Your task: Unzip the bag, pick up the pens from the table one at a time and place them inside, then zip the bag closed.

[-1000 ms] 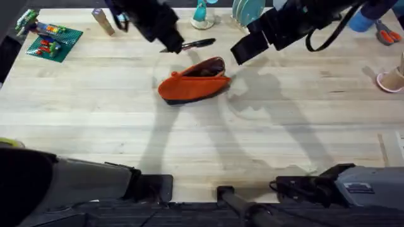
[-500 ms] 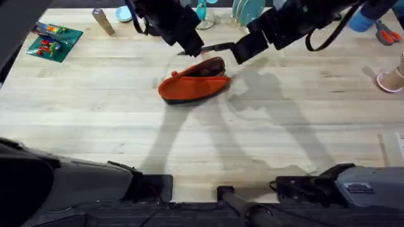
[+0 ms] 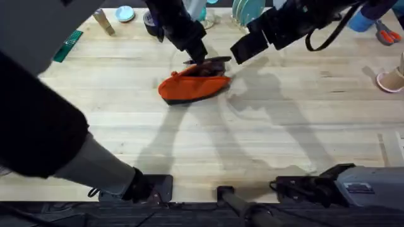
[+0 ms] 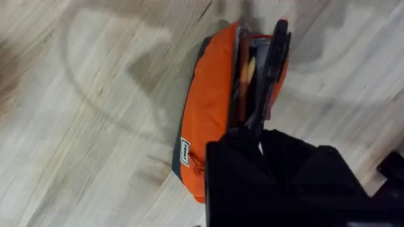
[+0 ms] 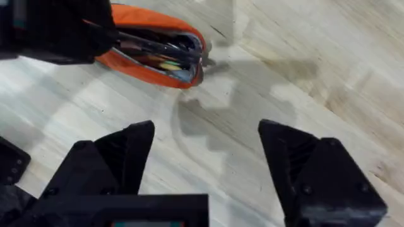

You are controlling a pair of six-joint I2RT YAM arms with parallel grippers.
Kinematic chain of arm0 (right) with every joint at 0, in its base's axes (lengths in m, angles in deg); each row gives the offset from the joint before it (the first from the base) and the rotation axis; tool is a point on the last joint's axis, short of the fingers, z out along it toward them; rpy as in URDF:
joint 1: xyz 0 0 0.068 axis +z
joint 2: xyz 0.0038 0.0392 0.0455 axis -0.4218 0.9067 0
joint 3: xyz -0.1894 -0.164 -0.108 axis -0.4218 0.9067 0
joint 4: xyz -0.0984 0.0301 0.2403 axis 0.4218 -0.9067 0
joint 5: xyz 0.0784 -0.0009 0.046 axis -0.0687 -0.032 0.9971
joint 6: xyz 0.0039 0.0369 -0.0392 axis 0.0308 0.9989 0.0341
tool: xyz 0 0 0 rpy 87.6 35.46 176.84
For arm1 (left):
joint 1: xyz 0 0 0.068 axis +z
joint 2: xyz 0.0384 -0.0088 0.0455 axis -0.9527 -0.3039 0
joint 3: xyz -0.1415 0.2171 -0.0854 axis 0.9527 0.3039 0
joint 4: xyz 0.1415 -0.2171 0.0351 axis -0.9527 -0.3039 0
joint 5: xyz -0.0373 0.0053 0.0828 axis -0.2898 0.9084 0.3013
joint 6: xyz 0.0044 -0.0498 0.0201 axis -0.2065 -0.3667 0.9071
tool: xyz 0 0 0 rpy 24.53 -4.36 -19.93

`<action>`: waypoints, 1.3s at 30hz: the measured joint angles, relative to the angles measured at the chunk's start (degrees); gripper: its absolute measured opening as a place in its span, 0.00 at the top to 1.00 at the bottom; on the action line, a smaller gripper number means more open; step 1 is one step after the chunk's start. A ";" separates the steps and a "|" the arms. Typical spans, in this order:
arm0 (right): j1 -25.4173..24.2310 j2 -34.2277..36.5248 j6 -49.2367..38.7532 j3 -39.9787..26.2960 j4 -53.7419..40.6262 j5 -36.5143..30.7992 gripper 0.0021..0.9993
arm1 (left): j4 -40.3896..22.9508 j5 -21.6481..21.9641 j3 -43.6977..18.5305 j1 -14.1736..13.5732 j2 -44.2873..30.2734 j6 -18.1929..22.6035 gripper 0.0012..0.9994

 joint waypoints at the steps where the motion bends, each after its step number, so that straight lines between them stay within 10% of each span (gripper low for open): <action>1: 0.00 0.00 0.00 0.00 0.00 0.00 0.00 | 0.02 0.01 0.00 0.00 -0.42 0.00 0.96; 39: 0.00 0.00 -0.02 0.00 2.14 0.00 0.00 | 0.79 2.63 0.13 0.92 -5.72 -0.02 0.96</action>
